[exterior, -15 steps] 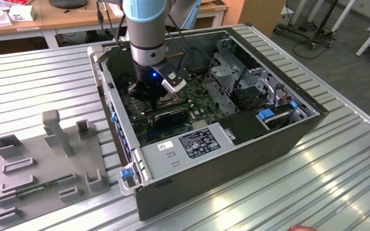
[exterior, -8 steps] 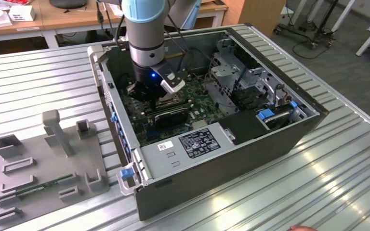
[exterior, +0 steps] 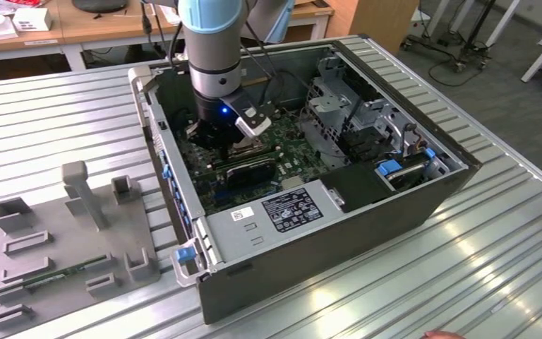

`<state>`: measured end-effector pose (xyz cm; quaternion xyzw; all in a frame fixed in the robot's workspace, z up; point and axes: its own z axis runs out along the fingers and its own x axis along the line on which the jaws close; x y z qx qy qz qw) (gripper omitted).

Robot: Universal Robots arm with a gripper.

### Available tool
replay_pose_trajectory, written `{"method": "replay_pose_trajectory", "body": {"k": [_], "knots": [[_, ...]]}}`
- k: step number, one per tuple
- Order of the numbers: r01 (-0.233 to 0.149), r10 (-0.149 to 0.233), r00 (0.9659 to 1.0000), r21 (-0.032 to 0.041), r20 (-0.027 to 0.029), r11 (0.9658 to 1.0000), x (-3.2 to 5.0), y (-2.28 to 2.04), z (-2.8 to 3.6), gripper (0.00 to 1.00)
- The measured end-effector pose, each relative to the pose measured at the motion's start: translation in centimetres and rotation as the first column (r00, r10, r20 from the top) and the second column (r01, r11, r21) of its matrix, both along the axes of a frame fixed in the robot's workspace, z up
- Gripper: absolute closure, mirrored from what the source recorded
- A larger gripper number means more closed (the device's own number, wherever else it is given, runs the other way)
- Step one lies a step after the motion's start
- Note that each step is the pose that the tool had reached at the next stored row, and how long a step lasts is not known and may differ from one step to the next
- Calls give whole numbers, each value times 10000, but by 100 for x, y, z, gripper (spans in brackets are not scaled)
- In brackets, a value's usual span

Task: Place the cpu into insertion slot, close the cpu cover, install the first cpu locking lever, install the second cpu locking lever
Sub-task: 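Install the second cpu locking lever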

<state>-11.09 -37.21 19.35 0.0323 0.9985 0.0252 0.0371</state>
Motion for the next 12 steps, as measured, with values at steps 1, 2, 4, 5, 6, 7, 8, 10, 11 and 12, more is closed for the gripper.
{"method": "replay_pose_trajectory", "body": {"k": [1, 2, 4, 5, 6, 7, 8, 10, 11, 12], "knots": [[0, 0, 10000, -1, -1, 10000, 0, 0, 1, 89], [0, 0, 10000, -2, -1, 10000, 0, 0, 1, 89], [0, 0, 10000, -4, -1, 10000, -2, 0, 1, 89], [2, -2, 10000, -4, 2, 10000, -8, 0, 1, 89], [0, 0, 10000, -4, 7, 10000, -15, 0, 1, 89], [0, 0, 10000, -3, 14, 10000, -22, 0, 1, 89], [0, 0, 10000, -3, 21, 10000, -28, 0, 1, 89], [-1, 1, 10000, -1, 29, 10000, -30, 0, 4, 89], [-1, 1, 10000, -3, 30, 10000, -31, 0, 11, 89], [-1, 1, 10000, -4, 29, 10000, -31, 0, 20, 89]]}}
